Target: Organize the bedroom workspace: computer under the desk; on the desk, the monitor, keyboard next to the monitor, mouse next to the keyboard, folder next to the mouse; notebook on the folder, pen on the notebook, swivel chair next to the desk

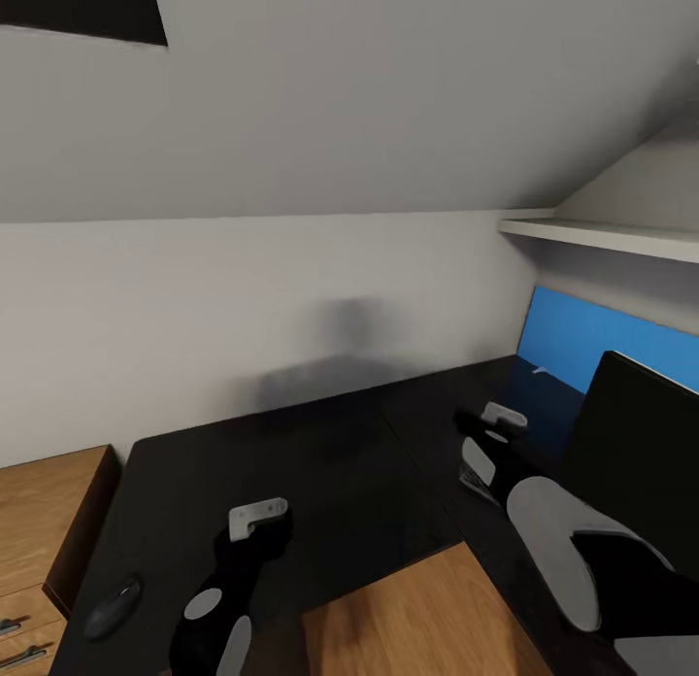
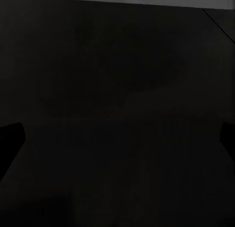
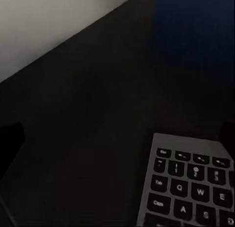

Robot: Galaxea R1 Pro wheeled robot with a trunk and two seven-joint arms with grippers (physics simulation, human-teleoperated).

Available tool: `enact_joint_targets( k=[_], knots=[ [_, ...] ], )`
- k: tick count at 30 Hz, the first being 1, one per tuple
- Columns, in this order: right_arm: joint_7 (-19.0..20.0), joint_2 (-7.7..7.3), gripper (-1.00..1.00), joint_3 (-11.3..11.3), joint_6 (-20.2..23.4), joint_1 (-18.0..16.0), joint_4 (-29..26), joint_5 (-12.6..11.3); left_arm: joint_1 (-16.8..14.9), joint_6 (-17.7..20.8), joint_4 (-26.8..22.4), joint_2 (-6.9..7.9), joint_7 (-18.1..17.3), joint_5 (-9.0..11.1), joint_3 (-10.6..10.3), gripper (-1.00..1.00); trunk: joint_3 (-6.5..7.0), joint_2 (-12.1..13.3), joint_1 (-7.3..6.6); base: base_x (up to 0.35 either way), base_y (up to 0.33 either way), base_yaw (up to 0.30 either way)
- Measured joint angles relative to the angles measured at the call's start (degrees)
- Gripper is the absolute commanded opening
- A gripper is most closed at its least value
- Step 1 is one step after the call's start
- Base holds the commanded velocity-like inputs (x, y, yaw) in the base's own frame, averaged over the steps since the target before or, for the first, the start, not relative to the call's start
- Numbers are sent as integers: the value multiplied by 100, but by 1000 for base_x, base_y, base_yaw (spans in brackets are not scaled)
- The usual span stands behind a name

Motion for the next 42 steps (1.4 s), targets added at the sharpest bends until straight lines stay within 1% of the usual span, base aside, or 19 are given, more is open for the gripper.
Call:
enact_joint_targets(
  k=[5,8,12,16,28,34,42],
  knots=[
    [15,-19,100,-10,-106,-3,380,-79,0,1,-8,1,0,-4,1,100,0,0,0,0,0,0],
    [20,-25,100,-13,-187,1,447,-84,0,1,-24,1,-2,-5,6,100,0,0,0,0,0,0],
    [16,-44,100,-15,-408,17,493,-86,0,1,-148,-4,-6,0,0,100,0,0,0,0,0,0],
    [4,-58,100,-16,-434,20,504,-94,0,1,-180,-23,-8,2,-6,100,0,0,0,0,0,0],
    [-3,-76,100,-28,-400,20,518,-104,0,9,-189,-42,-1,11,-12,100,-215,-480,263,0,0,0],
    [-2,-80,100,-42,-191,20,519,-103,0,12,-189,-43,0,11,-13,100,-323,-721,395,0,0,0],
    [-3,-144,100,-78,-133,20,522,-104,0,18,-189,-43,0,11,-15,100,-467,-1042,571,0,0,0]
  ],
)
